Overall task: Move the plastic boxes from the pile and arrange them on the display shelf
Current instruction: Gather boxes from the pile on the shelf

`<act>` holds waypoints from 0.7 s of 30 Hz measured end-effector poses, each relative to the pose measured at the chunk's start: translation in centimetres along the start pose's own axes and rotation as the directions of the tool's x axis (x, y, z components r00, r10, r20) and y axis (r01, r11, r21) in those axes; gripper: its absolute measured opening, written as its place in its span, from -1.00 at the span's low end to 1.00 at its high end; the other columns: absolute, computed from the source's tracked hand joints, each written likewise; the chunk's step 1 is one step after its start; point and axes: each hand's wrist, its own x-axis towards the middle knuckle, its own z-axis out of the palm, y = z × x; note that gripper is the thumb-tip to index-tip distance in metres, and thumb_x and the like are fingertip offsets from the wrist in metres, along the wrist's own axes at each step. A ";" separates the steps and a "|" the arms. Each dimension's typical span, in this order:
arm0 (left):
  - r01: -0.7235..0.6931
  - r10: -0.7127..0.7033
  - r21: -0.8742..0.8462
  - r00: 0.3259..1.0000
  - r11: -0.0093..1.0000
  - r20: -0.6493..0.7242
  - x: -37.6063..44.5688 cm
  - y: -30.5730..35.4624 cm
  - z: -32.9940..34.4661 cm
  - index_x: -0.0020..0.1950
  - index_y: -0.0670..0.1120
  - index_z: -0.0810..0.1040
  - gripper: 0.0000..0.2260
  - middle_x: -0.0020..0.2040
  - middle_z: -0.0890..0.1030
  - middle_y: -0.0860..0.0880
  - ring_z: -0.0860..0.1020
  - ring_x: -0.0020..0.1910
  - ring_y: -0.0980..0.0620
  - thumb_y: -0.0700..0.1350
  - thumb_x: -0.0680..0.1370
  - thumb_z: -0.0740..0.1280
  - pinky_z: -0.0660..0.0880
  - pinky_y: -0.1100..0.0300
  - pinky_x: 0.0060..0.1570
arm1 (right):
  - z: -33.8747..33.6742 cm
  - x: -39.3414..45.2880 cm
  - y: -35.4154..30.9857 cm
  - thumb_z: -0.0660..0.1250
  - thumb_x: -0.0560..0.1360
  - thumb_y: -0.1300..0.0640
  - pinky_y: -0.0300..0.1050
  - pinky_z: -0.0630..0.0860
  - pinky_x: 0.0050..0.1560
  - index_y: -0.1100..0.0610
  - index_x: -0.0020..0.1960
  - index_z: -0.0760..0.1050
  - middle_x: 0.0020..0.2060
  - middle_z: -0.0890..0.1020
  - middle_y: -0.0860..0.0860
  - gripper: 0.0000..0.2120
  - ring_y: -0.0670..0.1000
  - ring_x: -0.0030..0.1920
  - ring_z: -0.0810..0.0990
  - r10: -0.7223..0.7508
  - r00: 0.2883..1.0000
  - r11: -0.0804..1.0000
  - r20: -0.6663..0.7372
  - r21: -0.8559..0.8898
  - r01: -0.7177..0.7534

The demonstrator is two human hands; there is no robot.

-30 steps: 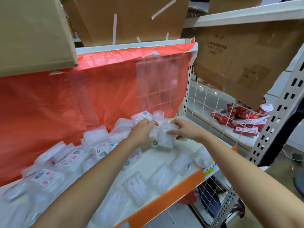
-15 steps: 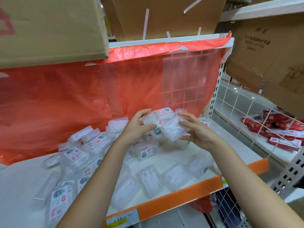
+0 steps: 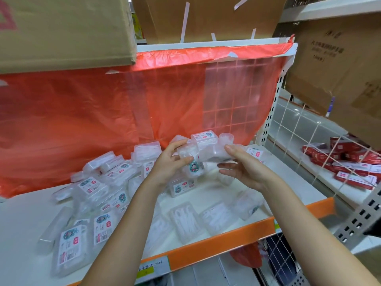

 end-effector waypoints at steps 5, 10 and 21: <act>-0.005 0.005 0.015 1.000 1.000 0.020 0.2 -0.3 0.2 0.24 0.04 0.46 -0.64 -0.05 0.62 0.12 0.59 -0.23 0.35 -0.25 0.51 0.38 0.40 0.50 -0.38 | 0.6 0.2 0.1 0.17 0.57 -0.13 -0.09 0.64 -0.05 -0.01 -0.01 0.59 -0.11 0.70 -0.02 -0.72 -0.04 -0.06 0.68 -0.016 0.998 0.998 -0.064 -0.061 0.012; -0.003 0.001 0.023 0.997 1.000 0.073 0.3 -0.8 0.3 0.14 0.15 0.51 -0.66 0.00 0.65 0.08 0.61 -0.04 0.21 -0.24 0.50 0.39 0.46 0.42 -0.20 | 1.2 0.8 0.8 0.07 0.54 -0.28 -0.13 0.64 -0.13 0.02 0.08 0.57 -0.11 0.72 0.00 -0.53 -0.02 -0.06 0.69 0.034 0.990 0.991 -0.139 -0.123 -0.052; -0.004 0.006 -0.039 0.999 0.999 0.038 0.4 -1.2 -1.6 0.24 0.07 0.48 -0.63 0.18 0.58 -0.02 0.56 0.15 0.04 -0.27 0.51 0.36 0.50 0.24 -0.03 | 0.9 0.8 1.0 0.16 0.52 0.42 -0.13 0.64 -0.11 0.29 0.08 0.49 0.00 0.66 0.15 -0.80 0.05 -0.07 0.68 0.178 0.984 0.975 0.004 0.133 -0.177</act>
